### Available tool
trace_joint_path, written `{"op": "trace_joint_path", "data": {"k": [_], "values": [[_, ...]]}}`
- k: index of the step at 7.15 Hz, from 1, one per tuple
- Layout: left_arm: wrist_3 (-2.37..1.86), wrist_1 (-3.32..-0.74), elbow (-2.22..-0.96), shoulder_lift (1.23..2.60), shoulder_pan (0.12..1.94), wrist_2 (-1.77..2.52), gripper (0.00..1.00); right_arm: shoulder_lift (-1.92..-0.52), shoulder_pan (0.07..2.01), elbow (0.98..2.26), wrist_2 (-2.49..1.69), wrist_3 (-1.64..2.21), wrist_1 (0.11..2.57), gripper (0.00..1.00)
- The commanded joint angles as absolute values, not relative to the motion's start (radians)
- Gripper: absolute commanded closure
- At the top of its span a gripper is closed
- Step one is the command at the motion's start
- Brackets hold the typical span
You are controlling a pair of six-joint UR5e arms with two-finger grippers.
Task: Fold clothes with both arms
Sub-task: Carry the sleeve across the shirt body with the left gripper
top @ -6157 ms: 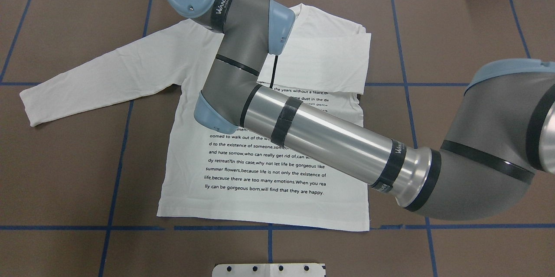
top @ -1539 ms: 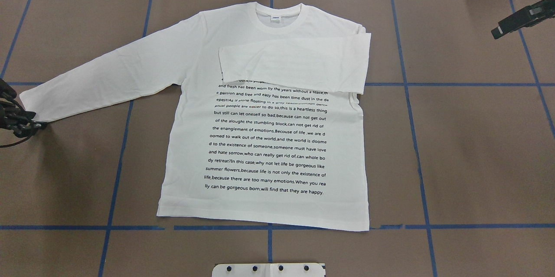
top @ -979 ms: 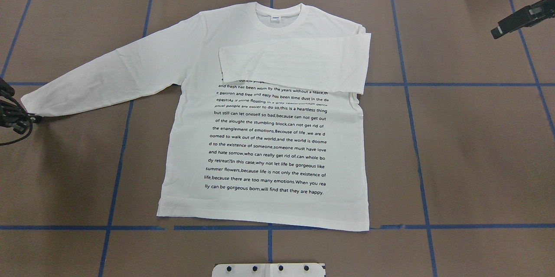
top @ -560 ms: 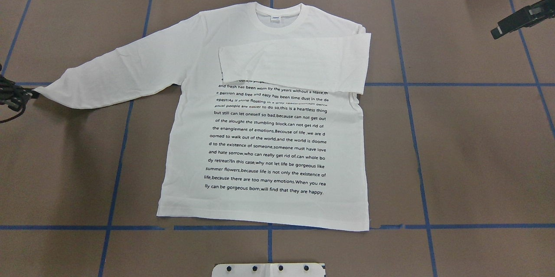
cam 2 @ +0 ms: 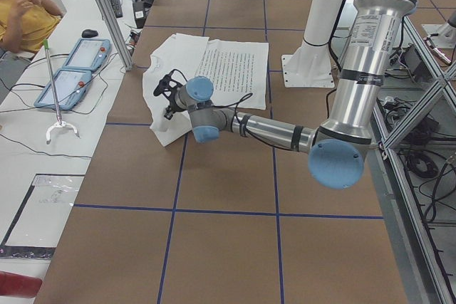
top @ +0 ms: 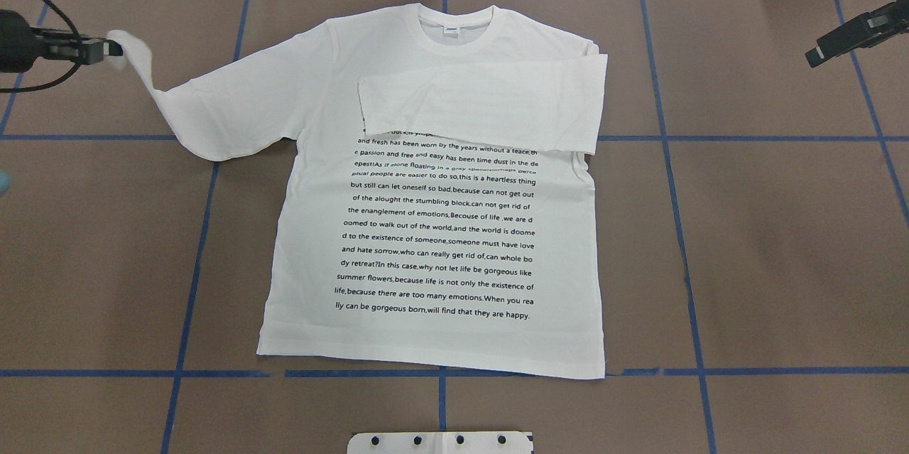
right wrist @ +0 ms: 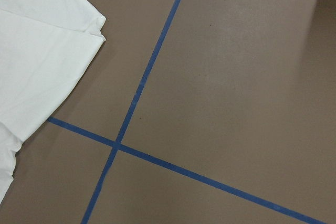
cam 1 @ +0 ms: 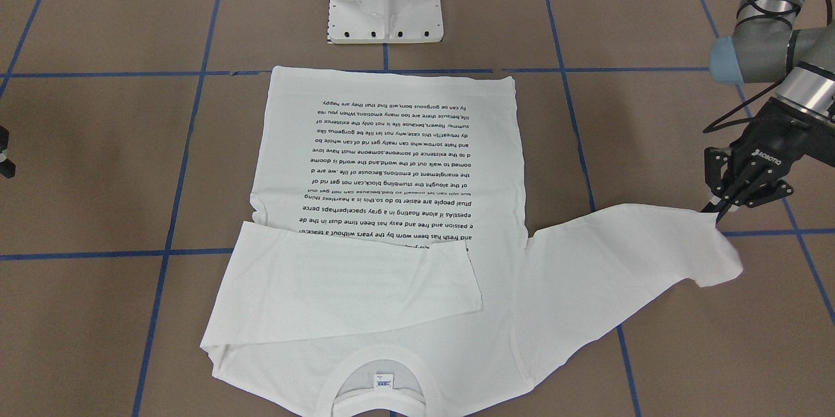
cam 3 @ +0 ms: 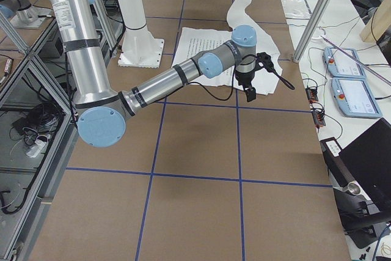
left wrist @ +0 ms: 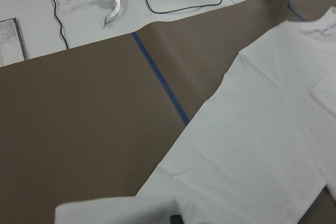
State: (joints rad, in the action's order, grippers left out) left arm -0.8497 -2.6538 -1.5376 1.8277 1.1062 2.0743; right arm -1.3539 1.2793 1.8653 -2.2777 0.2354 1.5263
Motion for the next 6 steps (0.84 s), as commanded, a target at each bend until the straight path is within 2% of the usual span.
{"op": "trace_joint_path", "data": {"k": [1, 3, 4, 6], "values": [[-1.137, -2.541, -1.526, 2.070, 0.998, 2.054, 1.00, -1.361, 1.279, 1.864, -2.276, 0.235, 1.526, 0.00], [-1.282, -2.499, -1.488, 2.240, 0.822, 1.874, 1.00, -1.370, 1.279, 1.865, -2.276, 0.236, 1.526, 0.00], [-1.282, -2.502, -1.480, 2.275, 0.743, 1.812, 1.00, -1.371, 1.282, 1.865, -2.276, 0.236, 1.526, 0.00], [-1.278, -2.505, -1.360, 2.369, 0.626, 1.680, 1.00, -1.373, 1.284, 1.865, -2.276, 0.236, 1.526, 0.00]]}}
